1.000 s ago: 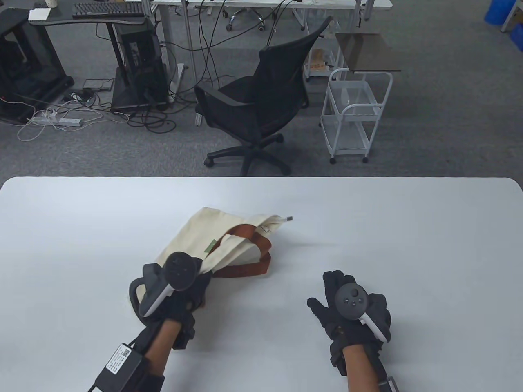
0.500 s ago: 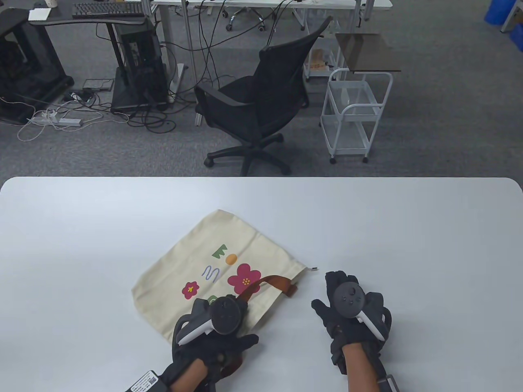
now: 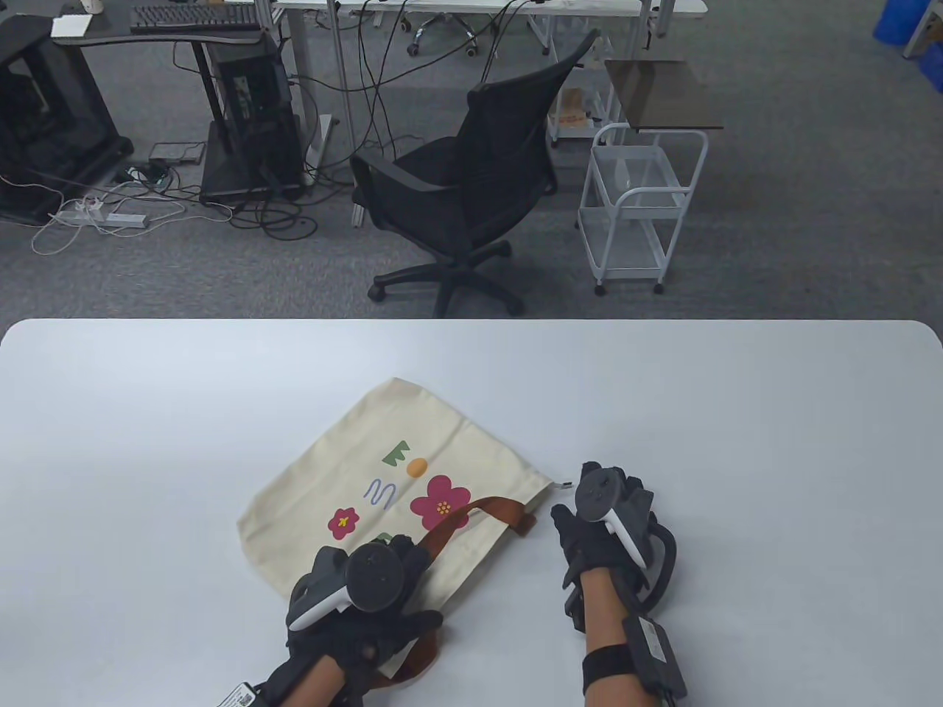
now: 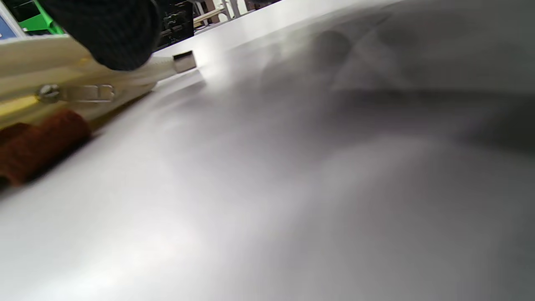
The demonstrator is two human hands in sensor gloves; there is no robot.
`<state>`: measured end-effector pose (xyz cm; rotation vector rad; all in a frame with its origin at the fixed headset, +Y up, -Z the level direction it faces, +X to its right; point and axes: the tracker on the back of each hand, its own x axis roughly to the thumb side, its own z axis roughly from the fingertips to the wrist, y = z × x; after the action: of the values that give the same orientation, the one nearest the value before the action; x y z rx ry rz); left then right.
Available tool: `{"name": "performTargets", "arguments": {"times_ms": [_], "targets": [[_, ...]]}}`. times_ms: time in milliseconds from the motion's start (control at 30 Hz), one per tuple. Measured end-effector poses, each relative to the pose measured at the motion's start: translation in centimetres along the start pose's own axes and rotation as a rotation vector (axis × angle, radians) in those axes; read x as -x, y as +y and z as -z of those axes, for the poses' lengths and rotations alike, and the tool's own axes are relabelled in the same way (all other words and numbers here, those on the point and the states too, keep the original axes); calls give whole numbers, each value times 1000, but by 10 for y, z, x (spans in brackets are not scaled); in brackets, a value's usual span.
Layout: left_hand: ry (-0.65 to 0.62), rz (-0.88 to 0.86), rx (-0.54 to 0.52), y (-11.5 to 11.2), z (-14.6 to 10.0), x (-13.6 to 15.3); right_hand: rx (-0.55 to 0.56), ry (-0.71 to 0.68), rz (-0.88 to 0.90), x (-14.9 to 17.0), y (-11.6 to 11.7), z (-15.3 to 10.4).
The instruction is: Zip the canvas bag
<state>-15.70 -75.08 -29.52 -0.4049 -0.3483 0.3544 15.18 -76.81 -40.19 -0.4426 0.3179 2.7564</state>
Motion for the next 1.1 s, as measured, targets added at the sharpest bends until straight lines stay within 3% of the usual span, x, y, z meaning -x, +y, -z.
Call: {"name": "performTargets", "arguments": {"times_ms": [133,267,467,567,733,867,933,1000,1067,1100], "targets": [[-24,-25,-65,8,-7,4,-35,36,-115,-13,8,9],[-31,-69,-98,13,-10,7,-40,57,-87,-15,12,15],[-38,-80,-174,21,-15,10,182,40,-241,-30,5,5],[-44,-105,-220,28,-19,10,180,21,-285,-34,-1,2],[-78,-157,-247,35,-22,5,171,-86,-172,-34,-13,-11],[-233,-298,-311,52,-45,-17,232,-229,-127,-38,-32,-38],[-331,-413,-269,55,-53,-30,294,-305,-108,-39,-39,-54],[-400,-528,-158,46,-49,-43,336,-383,-69,-39,-42,-69],[-399,-593,42,27,-35,-52,387,-449,-41,-38,-41,-84],[-380,-584,83,21,-29,-53,398,-471,-29,-38,-40,-89]]}}
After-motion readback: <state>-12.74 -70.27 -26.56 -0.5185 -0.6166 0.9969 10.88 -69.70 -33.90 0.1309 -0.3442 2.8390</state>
